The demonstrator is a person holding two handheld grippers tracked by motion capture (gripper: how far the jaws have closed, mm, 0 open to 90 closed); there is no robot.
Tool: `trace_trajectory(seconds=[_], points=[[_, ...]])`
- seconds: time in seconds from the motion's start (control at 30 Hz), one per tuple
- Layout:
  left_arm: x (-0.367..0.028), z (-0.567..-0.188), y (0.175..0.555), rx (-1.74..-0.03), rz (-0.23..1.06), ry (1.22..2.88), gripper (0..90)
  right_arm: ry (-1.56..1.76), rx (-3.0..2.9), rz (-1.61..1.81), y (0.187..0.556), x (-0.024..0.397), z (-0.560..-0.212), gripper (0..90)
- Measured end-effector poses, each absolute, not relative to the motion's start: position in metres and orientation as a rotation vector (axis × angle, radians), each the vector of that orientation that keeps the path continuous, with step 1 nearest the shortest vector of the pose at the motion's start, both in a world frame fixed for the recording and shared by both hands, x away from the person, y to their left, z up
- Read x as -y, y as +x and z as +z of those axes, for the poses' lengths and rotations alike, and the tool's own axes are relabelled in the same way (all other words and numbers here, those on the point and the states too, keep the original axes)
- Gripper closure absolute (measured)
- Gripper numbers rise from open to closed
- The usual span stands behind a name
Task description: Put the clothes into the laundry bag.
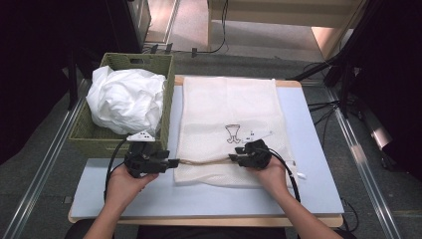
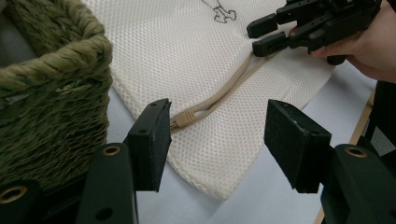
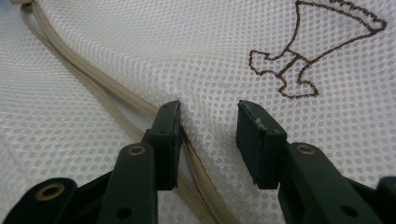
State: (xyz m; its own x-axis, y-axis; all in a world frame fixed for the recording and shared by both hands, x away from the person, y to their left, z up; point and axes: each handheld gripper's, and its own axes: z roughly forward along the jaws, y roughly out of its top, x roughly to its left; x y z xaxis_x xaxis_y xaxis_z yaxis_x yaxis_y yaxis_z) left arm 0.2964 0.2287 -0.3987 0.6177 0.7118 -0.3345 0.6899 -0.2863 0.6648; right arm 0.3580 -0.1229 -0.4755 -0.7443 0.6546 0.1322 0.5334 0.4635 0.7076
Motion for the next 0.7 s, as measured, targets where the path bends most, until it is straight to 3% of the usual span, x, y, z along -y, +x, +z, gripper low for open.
trace_trajectory(seconds=[0.3,0.7], points=[[-0.227,-0.400,0.297,-1.099,0.024,2.028,42.0,1.049,-2.511,1.108,0.362,0.122,-0.476,83.7],[-0.230,-0.399,0.296,-1.090,0.020,2.032,41.9,1.107,-2.526,1.095,0.366,0.122,-0.454,87.6]])
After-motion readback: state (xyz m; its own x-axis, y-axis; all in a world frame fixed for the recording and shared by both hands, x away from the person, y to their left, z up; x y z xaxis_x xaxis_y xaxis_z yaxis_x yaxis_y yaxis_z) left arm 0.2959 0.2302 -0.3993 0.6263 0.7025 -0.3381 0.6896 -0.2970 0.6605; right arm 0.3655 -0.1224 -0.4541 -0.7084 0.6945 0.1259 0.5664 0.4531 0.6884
